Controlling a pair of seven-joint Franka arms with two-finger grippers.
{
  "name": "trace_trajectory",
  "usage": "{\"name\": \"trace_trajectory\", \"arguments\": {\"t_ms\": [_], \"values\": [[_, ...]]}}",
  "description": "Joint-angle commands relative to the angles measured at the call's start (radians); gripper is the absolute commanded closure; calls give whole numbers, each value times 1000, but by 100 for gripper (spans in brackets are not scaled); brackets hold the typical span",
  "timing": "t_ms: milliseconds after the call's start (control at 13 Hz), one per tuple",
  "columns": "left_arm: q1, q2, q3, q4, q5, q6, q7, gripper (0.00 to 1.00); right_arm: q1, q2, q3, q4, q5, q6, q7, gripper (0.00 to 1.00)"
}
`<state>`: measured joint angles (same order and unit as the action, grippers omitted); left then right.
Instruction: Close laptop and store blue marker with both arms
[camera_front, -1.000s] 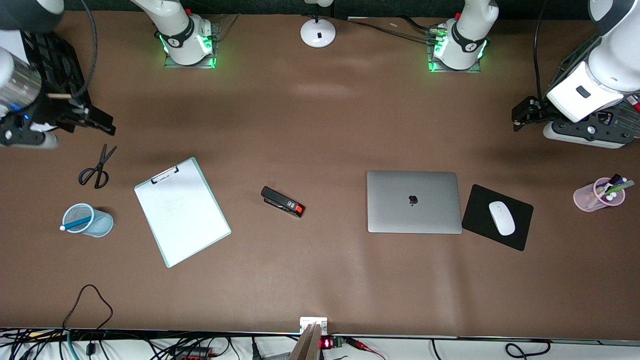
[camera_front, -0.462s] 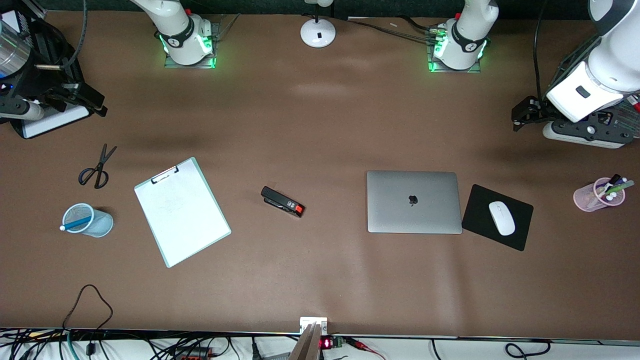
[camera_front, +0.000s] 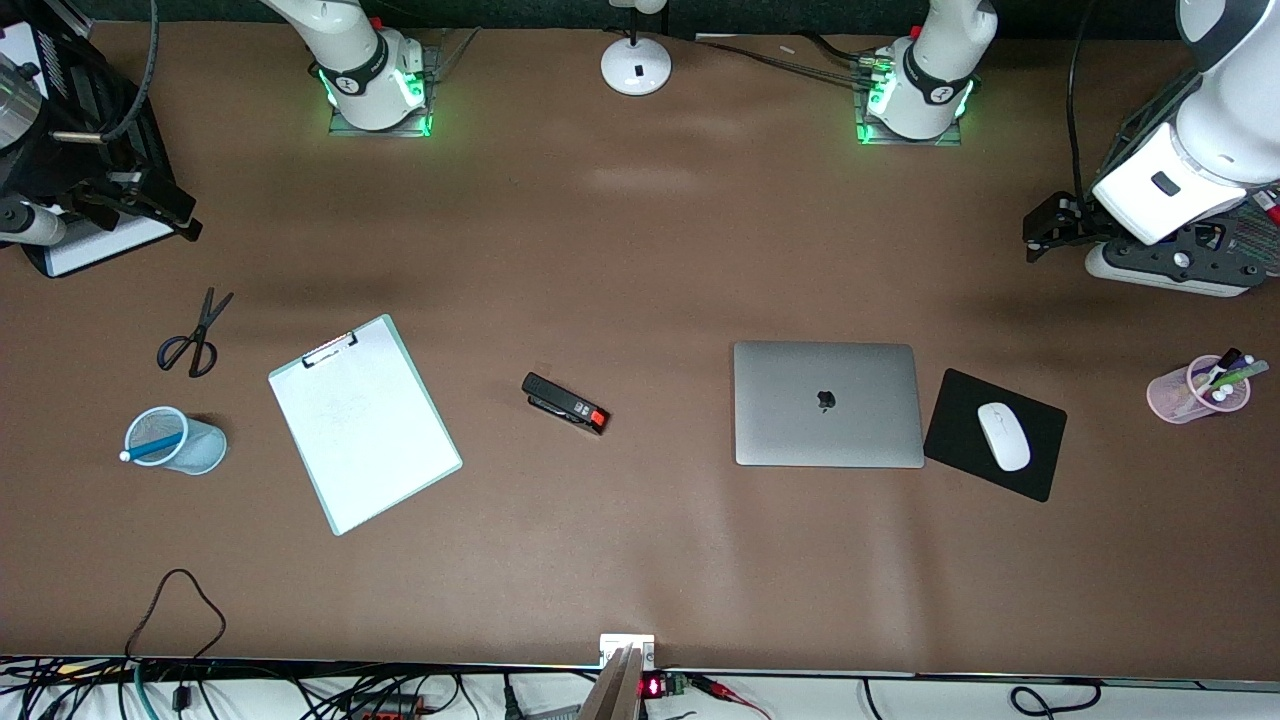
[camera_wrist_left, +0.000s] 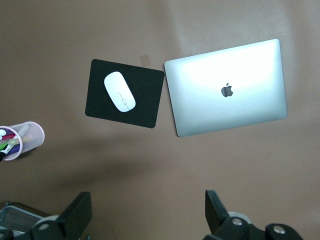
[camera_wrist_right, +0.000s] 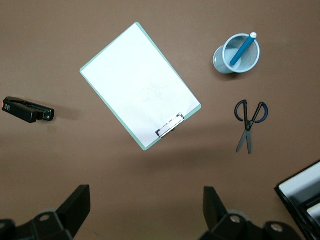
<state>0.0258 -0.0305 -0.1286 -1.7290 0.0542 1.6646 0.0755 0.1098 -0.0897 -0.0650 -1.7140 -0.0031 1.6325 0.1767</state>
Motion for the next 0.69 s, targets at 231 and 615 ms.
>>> {"name": "trace_trajectory", "arguments": {"t_ms": [231,615], "values": [[6,4,-2,17,-17,-19,21,0,-4,-11,1,11,11,0,7,0],[25,6,-6,17,-17,-19,21,0,-5,-31,-2,-26,29,13,4,0]]}}
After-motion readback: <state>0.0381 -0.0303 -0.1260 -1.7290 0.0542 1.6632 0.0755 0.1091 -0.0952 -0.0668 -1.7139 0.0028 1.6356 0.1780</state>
